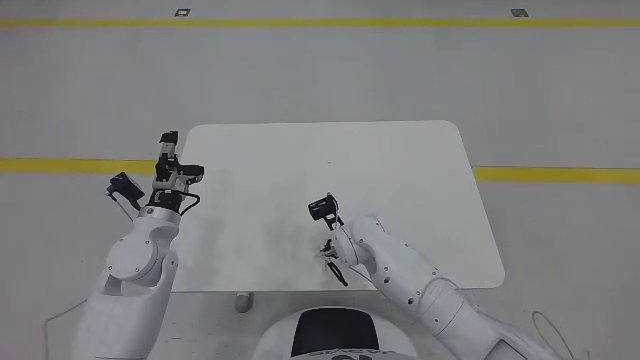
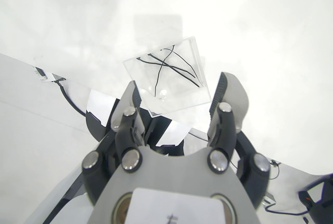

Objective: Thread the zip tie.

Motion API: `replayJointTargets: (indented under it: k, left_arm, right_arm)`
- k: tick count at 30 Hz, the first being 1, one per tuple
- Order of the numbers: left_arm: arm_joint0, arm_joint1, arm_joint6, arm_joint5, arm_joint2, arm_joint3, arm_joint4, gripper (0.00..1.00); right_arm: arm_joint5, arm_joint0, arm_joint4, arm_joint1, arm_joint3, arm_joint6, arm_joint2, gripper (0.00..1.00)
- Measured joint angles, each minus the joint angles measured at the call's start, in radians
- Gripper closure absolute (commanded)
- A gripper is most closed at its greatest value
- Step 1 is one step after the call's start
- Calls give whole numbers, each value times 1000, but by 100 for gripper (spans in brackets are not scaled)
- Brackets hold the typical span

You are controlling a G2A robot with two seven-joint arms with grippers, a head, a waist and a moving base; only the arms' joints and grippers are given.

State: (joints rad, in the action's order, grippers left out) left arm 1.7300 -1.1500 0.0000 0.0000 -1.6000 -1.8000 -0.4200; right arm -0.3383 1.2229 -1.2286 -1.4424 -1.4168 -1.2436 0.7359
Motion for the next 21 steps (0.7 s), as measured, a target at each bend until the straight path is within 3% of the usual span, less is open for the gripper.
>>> replayJointTargets:
  k: [21]
  left_arm:
    - [0, 0, 0, 0, 0, 0, 0, 0]
  right_arm:
    - [38, -69, 67, -47, 148, 56, -43, 59]
